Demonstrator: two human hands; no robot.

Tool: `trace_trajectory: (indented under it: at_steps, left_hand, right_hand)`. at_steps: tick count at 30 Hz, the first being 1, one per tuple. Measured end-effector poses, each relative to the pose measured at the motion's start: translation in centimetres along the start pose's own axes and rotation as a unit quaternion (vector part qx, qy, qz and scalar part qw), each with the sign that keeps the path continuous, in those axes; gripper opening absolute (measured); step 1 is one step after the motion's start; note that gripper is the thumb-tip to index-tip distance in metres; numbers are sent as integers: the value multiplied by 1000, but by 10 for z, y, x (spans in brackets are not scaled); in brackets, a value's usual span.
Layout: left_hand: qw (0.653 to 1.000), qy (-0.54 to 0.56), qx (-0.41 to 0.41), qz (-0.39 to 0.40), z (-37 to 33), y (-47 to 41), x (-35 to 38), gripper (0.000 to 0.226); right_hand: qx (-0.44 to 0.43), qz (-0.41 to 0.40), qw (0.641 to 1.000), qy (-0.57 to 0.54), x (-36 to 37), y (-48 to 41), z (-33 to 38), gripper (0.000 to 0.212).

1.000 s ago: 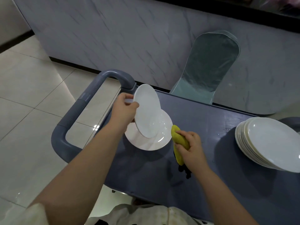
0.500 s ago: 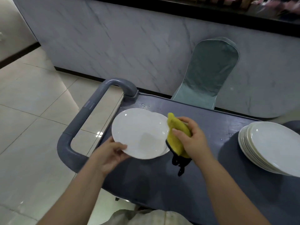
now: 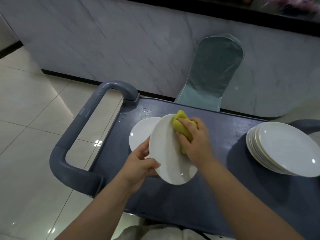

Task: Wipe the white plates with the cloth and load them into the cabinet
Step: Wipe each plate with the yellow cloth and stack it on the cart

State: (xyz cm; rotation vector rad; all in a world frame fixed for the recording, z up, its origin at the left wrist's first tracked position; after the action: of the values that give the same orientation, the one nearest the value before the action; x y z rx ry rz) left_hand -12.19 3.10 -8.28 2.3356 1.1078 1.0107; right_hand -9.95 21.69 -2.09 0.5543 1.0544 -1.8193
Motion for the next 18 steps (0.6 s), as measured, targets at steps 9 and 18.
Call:
trace_trajectory:
  at_steps: [9,18]
  left_hand:
    - [999,-34,35,-12,-21,-1,-5,79]
    - [995,-72,66,14,-27,-6,30,84]
  right_hand:
    - [-26,104,993,39,-9,72,-25,45]
    - [-113,90,989,13,10,93,24,52]
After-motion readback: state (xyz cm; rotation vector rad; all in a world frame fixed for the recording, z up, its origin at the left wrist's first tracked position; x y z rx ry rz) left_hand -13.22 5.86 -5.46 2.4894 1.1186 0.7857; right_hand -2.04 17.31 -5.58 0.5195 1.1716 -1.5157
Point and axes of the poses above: each hand's wrist, its own y-axis away from the middle knuckle, its own x-axis out of the palm, z = x × y, the point moved 9 cm from there along -y, towards the middle knuckle, and after that the axes turned 14 degrees about -x, right-handed, at the moved point
